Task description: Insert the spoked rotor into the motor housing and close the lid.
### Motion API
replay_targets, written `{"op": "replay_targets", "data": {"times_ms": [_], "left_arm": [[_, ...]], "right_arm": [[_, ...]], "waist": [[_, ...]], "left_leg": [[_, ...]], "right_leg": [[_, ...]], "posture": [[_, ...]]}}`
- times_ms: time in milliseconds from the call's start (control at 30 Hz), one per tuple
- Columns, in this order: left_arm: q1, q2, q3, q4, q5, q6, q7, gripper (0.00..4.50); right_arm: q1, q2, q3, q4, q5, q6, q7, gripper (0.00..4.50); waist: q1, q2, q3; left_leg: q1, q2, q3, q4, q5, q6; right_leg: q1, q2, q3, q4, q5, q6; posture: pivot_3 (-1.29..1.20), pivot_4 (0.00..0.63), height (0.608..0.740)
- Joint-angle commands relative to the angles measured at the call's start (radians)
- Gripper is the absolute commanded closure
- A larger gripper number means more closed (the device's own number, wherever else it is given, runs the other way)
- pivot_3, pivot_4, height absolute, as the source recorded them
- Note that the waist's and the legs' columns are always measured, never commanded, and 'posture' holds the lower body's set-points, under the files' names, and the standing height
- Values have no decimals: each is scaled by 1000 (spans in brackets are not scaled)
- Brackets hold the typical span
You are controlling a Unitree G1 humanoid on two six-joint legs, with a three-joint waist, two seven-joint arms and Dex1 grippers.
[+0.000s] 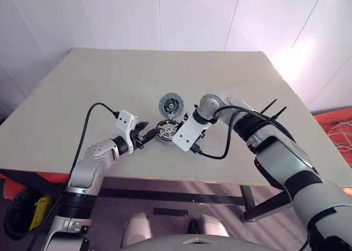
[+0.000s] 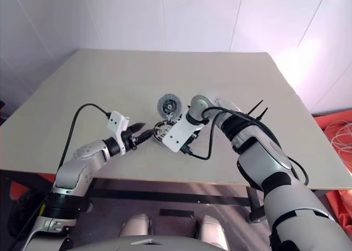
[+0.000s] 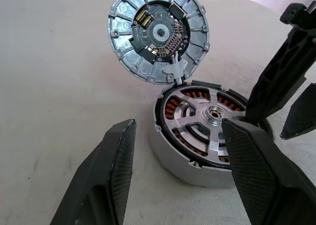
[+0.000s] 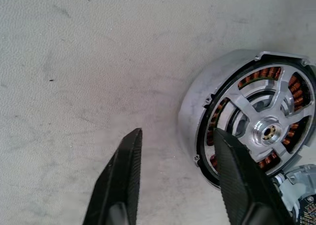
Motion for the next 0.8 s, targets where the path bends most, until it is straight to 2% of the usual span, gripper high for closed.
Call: {"op": "replay_targets", "data": {"times_ms": [33,167,567,800], "left_arm": [[-20,1,7,-12,1,-21,1,1543],[-22,2,7,-8,3,-25,1,1543],[-37,-4,7,10,9,-36,5,1543],[-37,-15,12,12,4,-30,20,1543]], "right_arm": [[-23,-6,-2,2,-12,7,2,3284],[-24,-3,-11,-2,-6,9,0,4492],[2,-30,-44,-77,38,1,3,4492],[18,-133,-53,-120,45,-8,23,4492]], "waist": [[2,0,0],[1,-1,-1],[-11,0,0],[2,0,0]], "left_leg": [[0,0,0,0,0,0],[-1,0,0,0,0,1],[-6,1,1,0,-1,1],[-12,0,1,0,0,1]], "right_leg": [[0,0,0,0,0,0],[0,0,0,-1,1,-1],[-4,0,0,-2,1,-1],[-9,0,0,-2,1,-2]], "posture": [[0,0,740],[0,0,740],[0,0,740],[0,0,740]]}}
